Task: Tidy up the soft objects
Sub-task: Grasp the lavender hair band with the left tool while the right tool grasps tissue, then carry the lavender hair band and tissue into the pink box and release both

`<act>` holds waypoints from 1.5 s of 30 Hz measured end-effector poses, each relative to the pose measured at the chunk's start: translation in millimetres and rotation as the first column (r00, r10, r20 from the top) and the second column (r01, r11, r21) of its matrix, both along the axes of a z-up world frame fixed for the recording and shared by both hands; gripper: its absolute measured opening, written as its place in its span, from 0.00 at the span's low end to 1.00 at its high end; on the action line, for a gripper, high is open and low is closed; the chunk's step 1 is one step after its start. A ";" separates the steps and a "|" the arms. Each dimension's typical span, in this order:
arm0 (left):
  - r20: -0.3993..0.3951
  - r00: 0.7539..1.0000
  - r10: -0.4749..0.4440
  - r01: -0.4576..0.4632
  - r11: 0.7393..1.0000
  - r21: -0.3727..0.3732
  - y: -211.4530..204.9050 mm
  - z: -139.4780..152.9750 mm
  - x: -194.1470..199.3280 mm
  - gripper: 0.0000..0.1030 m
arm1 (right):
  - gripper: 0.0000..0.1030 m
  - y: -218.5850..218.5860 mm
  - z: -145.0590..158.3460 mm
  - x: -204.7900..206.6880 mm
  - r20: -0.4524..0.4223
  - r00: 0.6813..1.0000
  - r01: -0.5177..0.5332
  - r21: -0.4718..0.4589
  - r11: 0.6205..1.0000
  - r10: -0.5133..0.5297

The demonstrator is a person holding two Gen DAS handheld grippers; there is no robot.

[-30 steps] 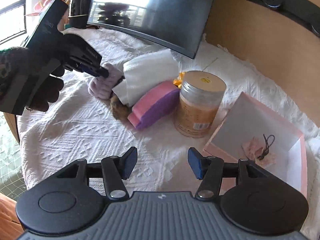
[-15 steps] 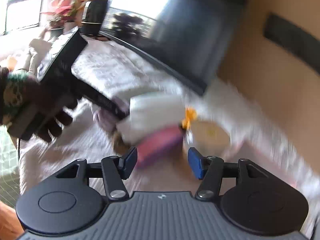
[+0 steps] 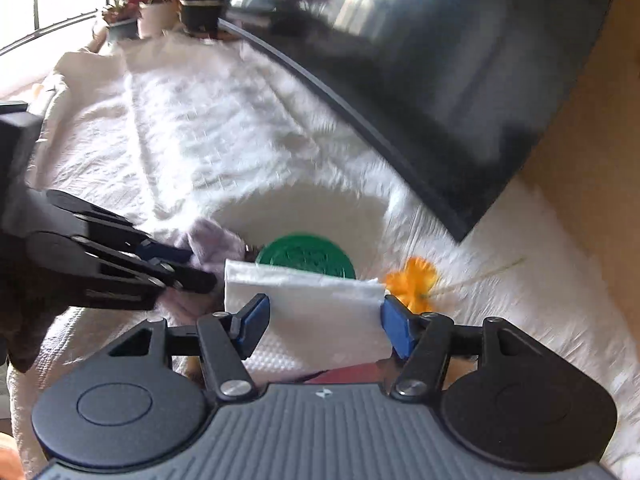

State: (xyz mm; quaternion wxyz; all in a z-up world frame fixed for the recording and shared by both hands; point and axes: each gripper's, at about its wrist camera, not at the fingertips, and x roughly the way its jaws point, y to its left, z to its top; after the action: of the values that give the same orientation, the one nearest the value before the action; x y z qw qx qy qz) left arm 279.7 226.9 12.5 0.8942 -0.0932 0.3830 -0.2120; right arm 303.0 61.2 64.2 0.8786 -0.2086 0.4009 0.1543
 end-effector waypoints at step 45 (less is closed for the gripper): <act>0.311 0.831 -0.460 0.455 0.885 0.094 -258.1 158.9 -33.3 0.15 | 0.02 -218.3 178.5 -173.8 0.470 0.759 0.379 0.245 0.893 -0.451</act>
State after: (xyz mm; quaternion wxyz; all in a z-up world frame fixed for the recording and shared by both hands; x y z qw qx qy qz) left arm 246.4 -31.1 171.4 0.8687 0.0444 0.2433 -0.4292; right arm 129.2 -157.1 242.7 0.9772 -0.0882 0.1759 -0.0792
